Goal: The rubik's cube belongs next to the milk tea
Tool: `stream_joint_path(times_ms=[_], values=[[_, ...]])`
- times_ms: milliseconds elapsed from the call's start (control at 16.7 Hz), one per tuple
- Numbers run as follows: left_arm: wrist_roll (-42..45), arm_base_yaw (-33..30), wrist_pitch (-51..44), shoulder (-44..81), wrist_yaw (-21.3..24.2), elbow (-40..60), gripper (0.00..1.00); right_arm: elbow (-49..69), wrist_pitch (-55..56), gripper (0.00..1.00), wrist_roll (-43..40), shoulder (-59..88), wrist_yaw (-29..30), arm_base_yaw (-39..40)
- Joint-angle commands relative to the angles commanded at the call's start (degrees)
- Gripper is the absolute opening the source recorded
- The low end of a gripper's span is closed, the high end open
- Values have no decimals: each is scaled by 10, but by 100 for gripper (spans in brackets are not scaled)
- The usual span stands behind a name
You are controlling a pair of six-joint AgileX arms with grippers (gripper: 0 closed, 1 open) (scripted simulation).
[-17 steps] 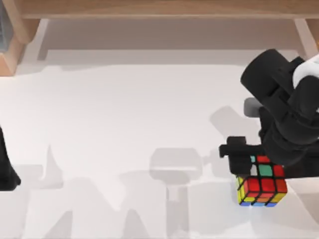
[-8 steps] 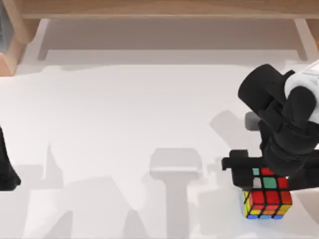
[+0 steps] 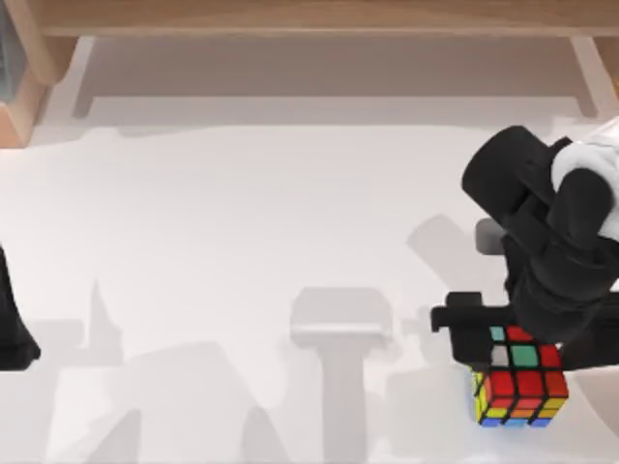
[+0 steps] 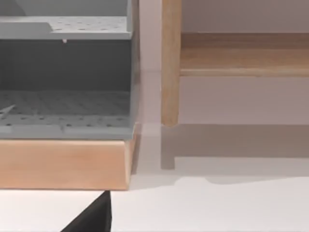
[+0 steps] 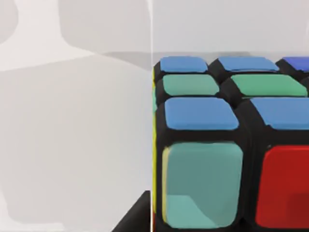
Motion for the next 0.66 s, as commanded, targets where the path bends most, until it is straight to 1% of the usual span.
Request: stream_joint_path(times_ms=[300,360,660], values=[[0,0,0,0,0,0,100,0,0,98,0,0,0,0],[0,0,0,0,0,0,100,0,0,100,0,0,0,0],[0,0,0,0,0,0,100,0,0,100,0,0,0,0]])
